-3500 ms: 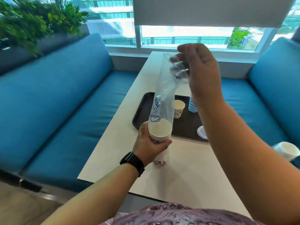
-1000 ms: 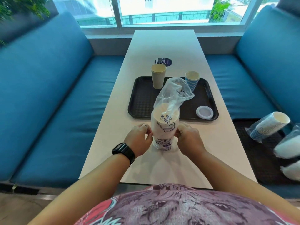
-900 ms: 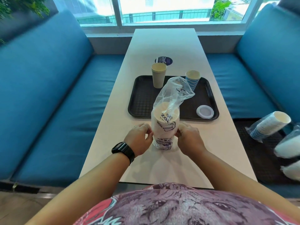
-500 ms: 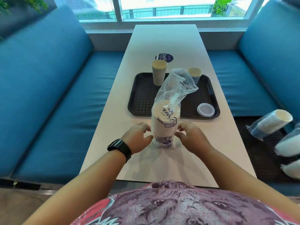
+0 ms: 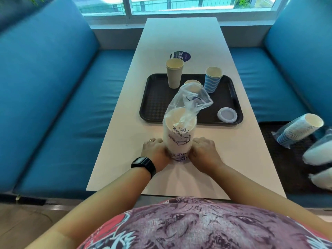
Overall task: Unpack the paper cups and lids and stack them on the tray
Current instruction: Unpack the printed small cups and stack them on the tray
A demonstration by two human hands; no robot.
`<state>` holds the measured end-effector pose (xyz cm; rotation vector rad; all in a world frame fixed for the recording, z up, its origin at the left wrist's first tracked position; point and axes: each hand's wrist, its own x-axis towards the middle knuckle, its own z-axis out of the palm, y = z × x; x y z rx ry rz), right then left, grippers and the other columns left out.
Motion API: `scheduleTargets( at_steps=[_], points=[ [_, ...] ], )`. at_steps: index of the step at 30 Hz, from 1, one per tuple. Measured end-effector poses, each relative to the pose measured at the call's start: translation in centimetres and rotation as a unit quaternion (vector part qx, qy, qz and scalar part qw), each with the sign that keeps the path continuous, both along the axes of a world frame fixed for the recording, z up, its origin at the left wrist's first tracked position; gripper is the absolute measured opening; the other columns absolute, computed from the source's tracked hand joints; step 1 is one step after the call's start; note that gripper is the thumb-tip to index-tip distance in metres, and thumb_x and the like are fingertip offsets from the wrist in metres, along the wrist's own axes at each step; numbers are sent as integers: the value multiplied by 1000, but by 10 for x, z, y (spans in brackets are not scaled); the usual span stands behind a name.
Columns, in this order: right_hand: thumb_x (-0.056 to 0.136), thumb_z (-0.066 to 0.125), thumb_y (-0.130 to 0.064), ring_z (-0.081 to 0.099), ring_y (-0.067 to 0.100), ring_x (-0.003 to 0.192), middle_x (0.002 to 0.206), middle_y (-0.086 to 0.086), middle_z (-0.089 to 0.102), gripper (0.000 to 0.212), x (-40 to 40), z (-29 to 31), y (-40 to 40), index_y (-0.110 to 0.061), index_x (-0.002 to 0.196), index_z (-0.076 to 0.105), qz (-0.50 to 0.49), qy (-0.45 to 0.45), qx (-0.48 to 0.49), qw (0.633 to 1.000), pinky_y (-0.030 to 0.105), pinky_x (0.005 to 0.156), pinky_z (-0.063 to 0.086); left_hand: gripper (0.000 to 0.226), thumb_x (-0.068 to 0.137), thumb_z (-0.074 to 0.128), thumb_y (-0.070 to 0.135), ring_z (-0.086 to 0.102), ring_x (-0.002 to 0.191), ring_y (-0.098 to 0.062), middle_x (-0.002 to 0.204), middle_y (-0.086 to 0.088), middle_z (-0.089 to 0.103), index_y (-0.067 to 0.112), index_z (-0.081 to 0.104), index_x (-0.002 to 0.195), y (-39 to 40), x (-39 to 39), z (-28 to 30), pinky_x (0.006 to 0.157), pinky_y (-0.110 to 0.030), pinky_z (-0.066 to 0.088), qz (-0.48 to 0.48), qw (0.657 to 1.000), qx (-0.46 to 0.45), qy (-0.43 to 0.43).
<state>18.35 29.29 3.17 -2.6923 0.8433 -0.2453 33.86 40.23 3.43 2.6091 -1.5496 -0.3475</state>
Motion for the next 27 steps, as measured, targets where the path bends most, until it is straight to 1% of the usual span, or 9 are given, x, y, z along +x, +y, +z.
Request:
scheduleTargets(
  at_steps=[2, 5, 7, 9, 12, 14, 18, 22, 27],
  points=[
    [77, 43, -29, 59, 31, 79, 76, 2, 61, 24, -1, 0, -1, -18, 72, 63, -10, 17, 7, 1000, 39, 74, 43, 26, 87, 58, 39, 51, 112, -26, 112, 1, 60, 26, 69, 107, 1, -2, -4, 90, -34, 34, 16, 1000, -15, -5],
    [85, 58, -19, 51, 25, 103, 100, -1, 61, 15, -8, 8, -12, -17, 97, 67, -49, 4, 73, 996, 37, 90, 34, 23, 91, 55, 33, 51, 114, -24, 118, 1, 57, 26, 65, 111, 8, 8, 3, 96, -35, 36, 43, 997, -12, 58],
    [84, 65, -9, 52, 20, 103, 101, -5, 58, 23, -15, 20, -16, -14, 106, 67, -46, -73, 149, 985, 29, 90, 36, 23, 93, 59, 27, 55, 110, -18, 120, 2, 57, 25, 61, 115, 16, 19, 14, 96, -32, 42, 42, 989, -33, 139],
    [84, 66, -1, 55, 13, 98, 102, -8, 59, 29, -21, 34, -16, -16, 109, 66, -41, -155, 224, 961, 13, 86, 36, 22, 93, 62, 19, 59, 99, -8, 115, 8, 58, 31, 57, 110, 24, 25, 30, 91, -26, 46, 36, 968, -101, 228],
    [84, 69, -3, 59, -4, 93, 100, -9, 67, 29, -22, 50, -10, -20, 107, 66, -24, -213, 271, 938, 2, 83, 37, 26, 91, 66, 18, 60, 91, 5, 100, 18, 61, 40, 54, 98, 29, 23, 50, 81, -13, 44, 27, 946, -185, 264],
    [84, 71, -5, 61, -7, 87, 93, -11, 68, 23, -18, 53, -5, -20, 100, 68, -27, -233, 267, 935, 2, 80, 39, 18, 89, 70, 21, 61, 88, 6, 94, 16, 65, 35, 60, 95, 28, 21, 52, 79, -8, 43, 29, 943, -216, 253],
    [85, 71, -6, 60, 7, 76, 78, -9, 66, 11, -12, 50, -1, -17, 83, 70, -82, -249, 214, 941, 4, 70, 39, 8, 88, 74, 20, 59, 79, 7, 84, 13, 65, 25, 67, 86, 26, 18, 44, 74, -7, 42, 51, 938, -267, 214],
    [85, 69, -6, 59, 18, 81, 82, -1, 65, 6, -10, 44, -2, -11, 82, 69, -76, -234, 158, 956, 25, 76, 45, 2, 88, 72, 19, 57, 78, -4, 85, 10, 63, 17, 72, 89, 24, 16, 42, 73, -3, 37, 48, 946, -276, 167],
    [84, 69, -5, 57, 25, 75, 81, 3, 65, 6, -6, 35, -3, -8, 80, 66, -46, -217, 74, 972, 36, 72, 47, 5, 86, 75, 15, 54, 74, -11, 84, 4, 68, 11, 75, 86, 22, 11, 39, 78, -25, 46, 53, 951, -275, 134]
  ],
)
